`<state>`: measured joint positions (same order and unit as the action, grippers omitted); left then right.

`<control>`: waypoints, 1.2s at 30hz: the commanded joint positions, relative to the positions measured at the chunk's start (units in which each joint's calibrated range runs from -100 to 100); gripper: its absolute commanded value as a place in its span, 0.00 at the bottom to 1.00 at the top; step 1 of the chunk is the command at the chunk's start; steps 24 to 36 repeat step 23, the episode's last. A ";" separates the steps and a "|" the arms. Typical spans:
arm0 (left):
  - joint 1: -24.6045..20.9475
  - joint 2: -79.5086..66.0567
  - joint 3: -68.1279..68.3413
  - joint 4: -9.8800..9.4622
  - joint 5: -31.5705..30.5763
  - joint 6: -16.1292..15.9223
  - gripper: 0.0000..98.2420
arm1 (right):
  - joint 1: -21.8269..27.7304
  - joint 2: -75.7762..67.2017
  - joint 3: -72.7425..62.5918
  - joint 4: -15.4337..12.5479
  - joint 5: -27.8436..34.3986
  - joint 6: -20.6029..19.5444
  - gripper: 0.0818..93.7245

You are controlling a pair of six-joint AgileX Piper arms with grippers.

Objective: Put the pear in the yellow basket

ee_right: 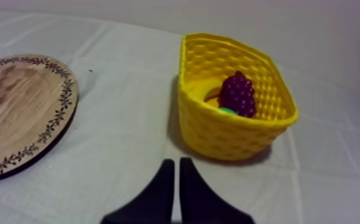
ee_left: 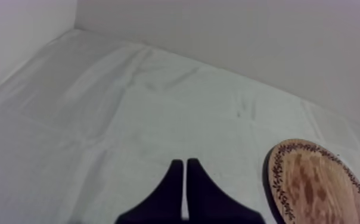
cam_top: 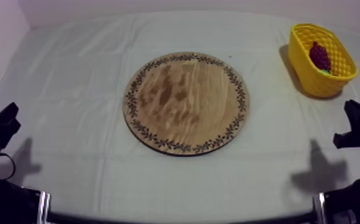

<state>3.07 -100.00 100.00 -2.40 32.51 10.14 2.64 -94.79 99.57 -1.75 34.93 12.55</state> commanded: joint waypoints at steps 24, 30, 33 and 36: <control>0.01 0.00 0.00 -0.02 -0.01 -0.01 0.00 | 0.42 -0.88 -0.02 -0.03 2.33 -1.43 0.00; 0.01 0.00 0.00 -0.02 -0.01 -0.01 0.00 | 0.42 -0.88 -0.02 -0.03 2.33 -1.43 0.00; 0.01 0.00 0.00 -0.02 -0.01 -0.01 0.00 | 0.42 -0.88 -0.02 -0.03 2.33 -1.43 0.00; 0.01 0.00 0.00 -0.02 -0.01 -0.01 0.00 | 0.42 -0.88 -0.02 -0.03 2.33 -1.43 0.00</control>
